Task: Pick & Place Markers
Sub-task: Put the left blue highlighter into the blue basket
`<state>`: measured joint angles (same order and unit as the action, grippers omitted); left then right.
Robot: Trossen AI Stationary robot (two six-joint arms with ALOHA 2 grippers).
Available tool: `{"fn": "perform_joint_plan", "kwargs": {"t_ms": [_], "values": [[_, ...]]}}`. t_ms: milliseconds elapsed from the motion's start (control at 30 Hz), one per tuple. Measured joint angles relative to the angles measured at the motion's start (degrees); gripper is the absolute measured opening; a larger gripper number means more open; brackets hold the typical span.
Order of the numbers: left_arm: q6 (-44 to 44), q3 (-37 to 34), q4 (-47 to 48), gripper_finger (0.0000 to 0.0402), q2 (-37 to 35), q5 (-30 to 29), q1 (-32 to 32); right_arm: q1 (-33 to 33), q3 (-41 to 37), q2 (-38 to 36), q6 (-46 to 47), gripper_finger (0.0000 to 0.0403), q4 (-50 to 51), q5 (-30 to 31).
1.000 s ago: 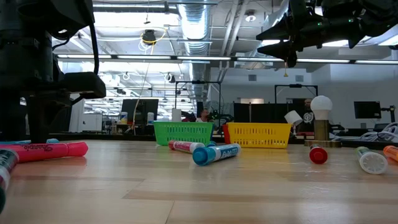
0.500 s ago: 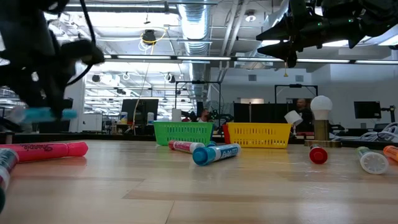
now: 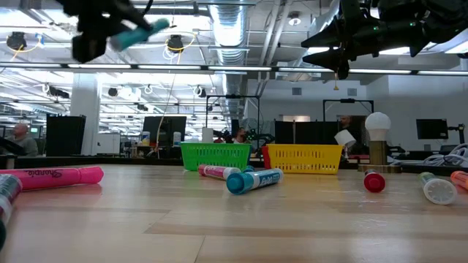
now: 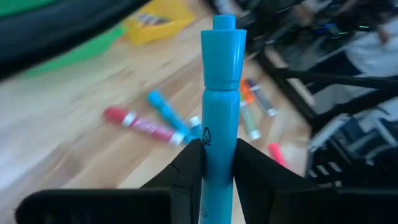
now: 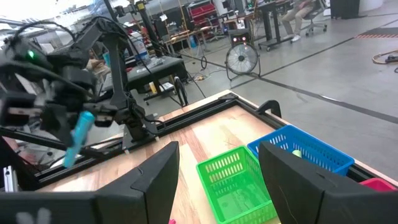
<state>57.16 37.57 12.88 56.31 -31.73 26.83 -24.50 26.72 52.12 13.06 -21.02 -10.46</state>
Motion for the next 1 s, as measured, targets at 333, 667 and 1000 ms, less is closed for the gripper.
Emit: {"fn": "perform_joint_plan", "kwargs": {"t_ms": [333, 667, 1000], "values": [[-5.33, 0.08, -6.07, 0.0074, -0.01, 0.50, -0.32, -0.01, 0.00, -0.01, -0.02, 0.0209, 0.00, 0.02], [10.97, 0.10, -7.00, 0.0076, 5.13, -2.34, -15.60, 0.01, 0.00, 0.00, 0.00, 0.0209, -0.02, 0.04], [-5.42, 0.34, -19.15, 0.0076, 11.30, 15.60, -35.26, 0.01, 0.00, -0.02, 0.02, 0.0209, -0.02, 0.04]]}}
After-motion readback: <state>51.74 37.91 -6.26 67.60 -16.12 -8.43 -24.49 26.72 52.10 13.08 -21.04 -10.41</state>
